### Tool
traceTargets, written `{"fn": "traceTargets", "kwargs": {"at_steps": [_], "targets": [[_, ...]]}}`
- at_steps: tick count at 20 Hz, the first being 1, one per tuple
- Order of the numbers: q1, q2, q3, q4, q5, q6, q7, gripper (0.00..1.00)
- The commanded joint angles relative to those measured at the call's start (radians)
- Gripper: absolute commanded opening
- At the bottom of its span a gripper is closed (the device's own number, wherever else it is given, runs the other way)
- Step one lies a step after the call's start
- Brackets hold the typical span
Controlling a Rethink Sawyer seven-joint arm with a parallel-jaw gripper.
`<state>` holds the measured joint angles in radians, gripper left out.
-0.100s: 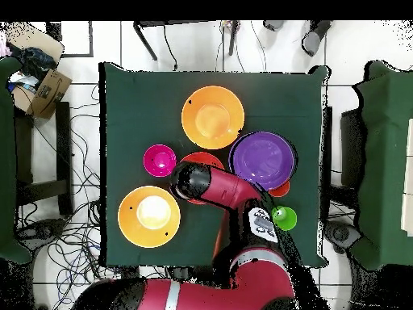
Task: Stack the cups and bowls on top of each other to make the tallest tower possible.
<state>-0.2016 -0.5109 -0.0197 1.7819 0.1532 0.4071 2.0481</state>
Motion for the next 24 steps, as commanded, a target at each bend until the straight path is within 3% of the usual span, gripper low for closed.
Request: {"fn": "traceTargets", "kwargs": {"at_steps": [1,6,14,24], "targets": [[-0.034,-0.002,0.146,-0.032,-0.087,0.097,-0.088,1.00],[-0.026,0.000,0.147,-0.040,-0.119,0.080,-0.072,1.00],[0.091,0.018,0.007,-0.099,-0.196,-0.014,0.024,1.00],[0.069,0.033,0.052,-0.128,-0.196,0.013,0.000,1.00]]}}
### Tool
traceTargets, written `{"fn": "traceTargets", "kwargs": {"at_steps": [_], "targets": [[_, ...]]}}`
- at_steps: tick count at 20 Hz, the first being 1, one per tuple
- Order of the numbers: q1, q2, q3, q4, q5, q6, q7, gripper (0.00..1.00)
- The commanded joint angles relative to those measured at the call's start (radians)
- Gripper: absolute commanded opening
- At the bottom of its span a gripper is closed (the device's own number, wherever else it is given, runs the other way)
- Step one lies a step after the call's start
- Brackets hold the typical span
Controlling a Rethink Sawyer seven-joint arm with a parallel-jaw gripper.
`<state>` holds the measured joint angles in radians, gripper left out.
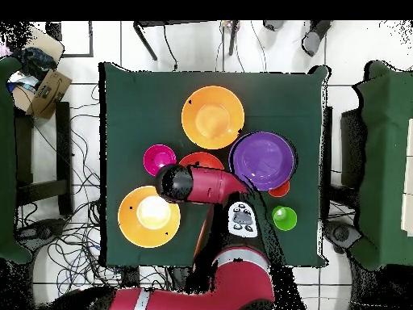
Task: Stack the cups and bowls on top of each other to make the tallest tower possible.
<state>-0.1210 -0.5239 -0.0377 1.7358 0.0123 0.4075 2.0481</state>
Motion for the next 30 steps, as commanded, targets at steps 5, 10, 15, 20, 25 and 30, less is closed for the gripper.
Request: {"fn": "traceTargets", "kwargs": {"at_steps": [5,10,15,20,25,30], "targets": [[-0.008,0.054,0.093,-0.090,-0.052,0.010,-0.006,1.00],[0.002,0.076,0.089,-0.100,-0.064,0.001,-0.009,1.00],[-0.020,0.070,0.132,-0.065,-0.037,0.013,-0.006,1.00],[0.002,0.085,0.126,-0.086,-0.021,-0.027,0.038,1.00],[0.017,0.120,0.119,-0.131,-0.011,-0.050,0.056,1.00],[0.036,0.133,0.108,-0.154,0.003,-0.081,0.089,1.00]]}}
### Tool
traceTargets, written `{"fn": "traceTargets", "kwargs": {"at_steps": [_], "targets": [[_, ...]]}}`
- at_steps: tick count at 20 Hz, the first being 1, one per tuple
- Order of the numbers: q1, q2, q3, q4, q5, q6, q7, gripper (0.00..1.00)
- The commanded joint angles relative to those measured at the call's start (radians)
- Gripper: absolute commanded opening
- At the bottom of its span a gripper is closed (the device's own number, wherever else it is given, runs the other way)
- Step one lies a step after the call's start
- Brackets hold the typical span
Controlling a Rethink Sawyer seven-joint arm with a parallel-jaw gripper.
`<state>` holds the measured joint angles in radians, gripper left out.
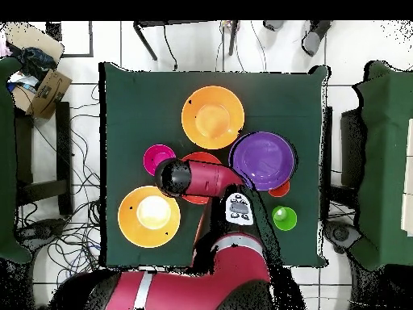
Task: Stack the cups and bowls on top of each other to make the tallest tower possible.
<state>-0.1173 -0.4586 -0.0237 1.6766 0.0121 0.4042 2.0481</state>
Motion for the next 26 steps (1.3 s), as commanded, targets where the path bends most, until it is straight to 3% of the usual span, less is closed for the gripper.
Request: {"fn": "traceTargets", "kwargs": {"at_steps": [1,8,15,19,26], "targets": [[0.039,0.071,0.088,-0.101,0.005,-0.085,0.097,1.00],[0.049,0.064,0.089,-0.060,0.004,-0.154,0.117,1.00],[0.069,0.086,0.080,-0.081,0.021,-0.164,0.128,1.00],[0.076,0.073,0.078,-0.081,0.036,-0.141,0.133,1.00],[0.063,0.094,0.072,-0.164,0.052,-0.079,0.109,1.00]]}}
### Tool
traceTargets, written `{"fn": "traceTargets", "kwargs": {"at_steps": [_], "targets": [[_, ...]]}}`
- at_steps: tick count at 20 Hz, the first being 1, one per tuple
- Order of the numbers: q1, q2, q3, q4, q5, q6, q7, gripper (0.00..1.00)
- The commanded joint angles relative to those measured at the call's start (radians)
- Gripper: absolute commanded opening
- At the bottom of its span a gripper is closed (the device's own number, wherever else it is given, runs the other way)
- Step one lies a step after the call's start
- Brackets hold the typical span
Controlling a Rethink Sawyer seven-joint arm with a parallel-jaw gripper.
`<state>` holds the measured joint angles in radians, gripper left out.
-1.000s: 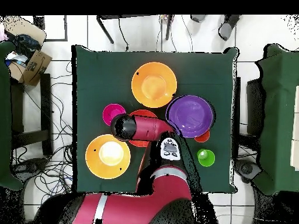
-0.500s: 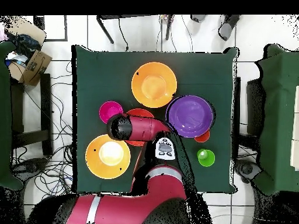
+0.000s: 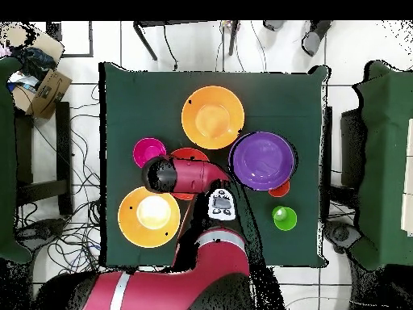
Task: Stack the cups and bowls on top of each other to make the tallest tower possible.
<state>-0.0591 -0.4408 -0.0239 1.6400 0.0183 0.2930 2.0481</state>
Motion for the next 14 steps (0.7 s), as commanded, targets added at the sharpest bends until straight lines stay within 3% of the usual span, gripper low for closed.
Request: {"fn": "traceTargets", "kwargs": {"at_steps": [1,14], "targets": [[0.005,0.085,0.073,-0.142,0.047,0.030,0.108,1.00],[0.073,0.178,-0.005,-0.318,0.132,0.046,0.169,1.00]]}}
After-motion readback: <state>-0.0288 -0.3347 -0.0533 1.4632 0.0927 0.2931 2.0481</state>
